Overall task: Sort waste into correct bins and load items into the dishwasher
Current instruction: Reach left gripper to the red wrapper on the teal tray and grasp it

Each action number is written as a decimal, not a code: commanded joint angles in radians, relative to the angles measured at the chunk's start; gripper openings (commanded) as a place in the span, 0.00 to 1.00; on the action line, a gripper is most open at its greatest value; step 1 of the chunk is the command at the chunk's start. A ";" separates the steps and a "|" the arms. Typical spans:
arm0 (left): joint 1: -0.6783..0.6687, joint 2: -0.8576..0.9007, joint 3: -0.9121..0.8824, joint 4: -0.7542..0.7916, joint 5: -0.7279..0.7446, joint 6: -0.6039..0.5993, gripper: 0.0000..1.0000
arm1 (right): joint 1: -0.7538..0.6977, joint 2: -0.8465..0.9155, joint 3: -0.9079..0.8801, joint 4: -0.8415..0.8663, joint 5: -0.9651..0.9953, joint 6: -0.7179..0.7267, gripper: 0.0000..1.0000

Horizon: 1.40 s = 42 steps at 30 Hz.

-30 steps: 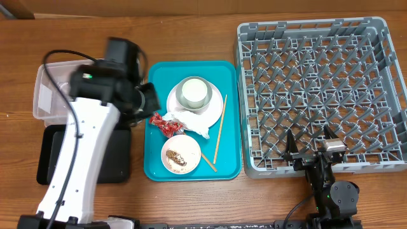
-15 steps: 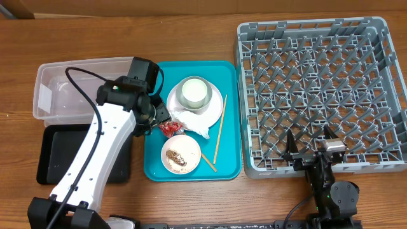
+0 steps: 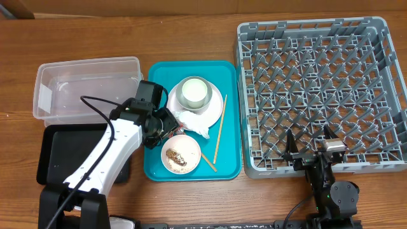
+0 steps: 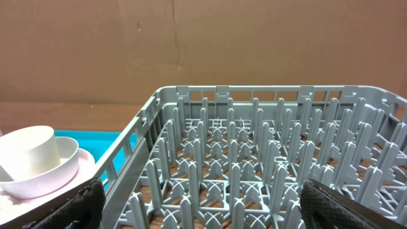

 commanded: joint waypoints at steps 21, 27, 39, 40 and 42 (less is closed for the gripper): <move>-0.034 -0.005 0.069 0.012 0.054 0.699 0.43 | -0.003 -0.009 -0.011 0.006 0.002 -0.004 1.00; -0.108 -0.005 0.066 -0.005 -0.086 0.752 0.47 | -0.003 -0.009 -0.011 0.006 0.002 -0.004 1.00; -0.179 -0.005 0.049 0.006 -0.217 0.777 0.47 | -0.003 -0.009 -0.011 0.006 0.002 -0.004 1.00; -0.179 -0.005 0.046 0.007 -0.216 0.777 0.46 | -0.003 -0.009 -0.011 0.006 0.002 -0.004 1.00; -0.179 -0.005 0.044 0.006 -0.216 0.777 0.45 | -0.003 -0.009 -0.011 0.006 0.002 -0.004 1.00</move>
